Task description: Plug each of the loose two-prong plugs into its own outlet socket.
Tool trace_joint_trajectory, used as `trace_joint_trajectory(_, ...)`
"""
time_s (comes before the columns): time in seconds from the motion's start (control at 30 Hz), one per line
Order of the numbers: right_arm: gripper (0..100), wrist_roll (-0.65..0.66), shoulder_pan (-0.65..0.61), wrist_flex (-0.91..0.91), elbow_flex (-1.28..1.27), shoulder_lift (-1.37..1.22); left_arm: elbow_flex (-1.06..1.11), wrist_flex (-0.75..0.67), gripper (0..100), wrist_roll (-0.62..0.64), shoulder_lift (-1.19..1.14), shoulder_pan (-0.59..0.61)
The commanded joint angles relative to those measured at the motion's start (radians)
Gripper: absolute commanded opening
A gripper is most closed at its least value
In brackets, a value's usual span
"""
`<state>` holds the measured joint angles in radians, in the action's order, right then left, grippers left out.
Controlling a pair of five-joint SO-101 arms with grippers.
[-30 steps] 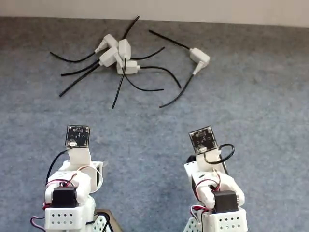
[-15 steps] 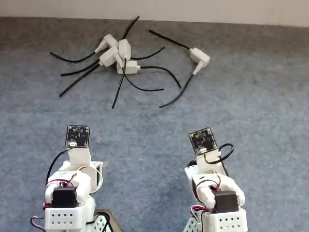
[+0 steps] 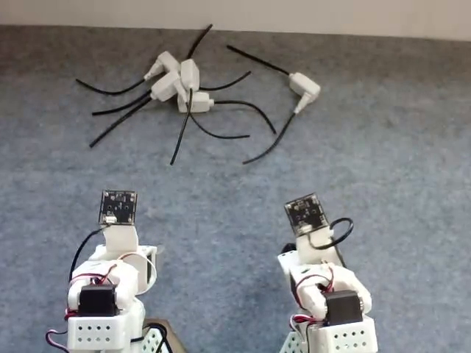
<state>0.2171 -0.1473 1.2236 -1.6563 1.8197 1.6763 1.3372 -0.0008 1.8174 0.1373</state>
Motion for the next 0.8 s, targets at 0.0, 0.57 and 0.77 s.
trace_joint_trajectory(0.0, 0.8, -0.095, 0.137, 0.010, -0.153, 0.007, 0.018, -0.003, 21, 0.006, -0.002, 0.008)
trace_joint_trajectory(0.57, 0.8, -0.028, 0.254, 0.019, -0.153, 0.007, 0.018, -0.003, 21, 0.006, -0.002, 0.008)
trace_joint_trajectory(0.77, 0.8, -0.028, 0.254, 0.019, -0.153, 0.007, 0.018, -0.003, 21, 0.006, -0.002, 0.008)
